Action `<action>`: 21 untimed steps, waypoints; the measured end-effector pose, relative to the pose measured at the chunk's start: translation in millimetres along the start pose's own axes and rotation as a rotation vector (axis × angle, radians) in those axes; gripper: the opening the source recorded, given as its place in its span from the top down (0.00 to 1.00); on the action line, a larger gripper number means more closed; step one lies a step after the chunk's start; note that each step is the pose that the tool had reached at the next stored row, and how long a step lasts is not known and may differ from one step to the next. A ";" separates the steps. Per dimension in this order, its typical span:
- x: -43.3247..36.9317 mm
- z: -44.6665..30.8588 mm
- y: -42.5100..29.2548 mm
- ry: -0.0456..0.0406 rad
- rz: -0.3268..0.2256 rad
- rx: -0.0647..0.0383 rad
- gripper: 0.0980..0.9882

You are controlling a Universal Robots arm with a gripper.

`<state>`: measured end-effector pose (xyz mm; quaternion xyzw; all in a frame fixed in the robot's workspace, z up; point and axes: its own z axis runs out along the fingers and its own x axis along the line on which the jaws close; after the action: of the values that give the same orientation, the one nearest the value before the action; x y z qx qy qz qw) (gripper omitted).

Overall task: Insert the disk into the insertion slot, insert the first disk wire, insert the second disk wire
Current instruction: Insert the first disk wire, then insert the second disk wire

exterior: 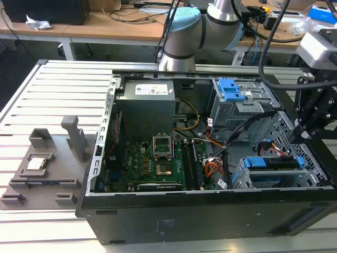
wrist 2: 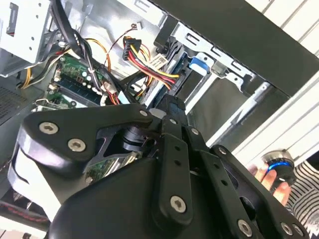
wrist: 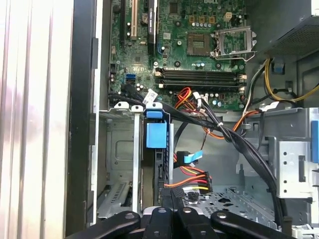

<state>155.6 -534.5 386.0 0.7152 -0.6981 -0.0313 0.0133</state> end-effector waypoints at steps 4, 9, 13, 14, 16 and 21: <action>-0.1 -1.8 0.1 -0.0002 0.000 0.000 0.99; -0.1 -1.9 0.1 0.0000 0.000 0.000 0.99; -0.1 -2.0 0.1 -0.0001 0.000 0.000 0.99; -0.1 -2.0 0.1 -0.0001 0.000 0.000 0.98; -0.1 -2.1 0.1 -0.0001 0.000 0.000 0.85; -11.2 7.7 10.2 0.0021 0.000 0.000 0.77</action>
<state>144.7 -523.4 379.3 0.7152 -0.6981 -0.0305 0.0141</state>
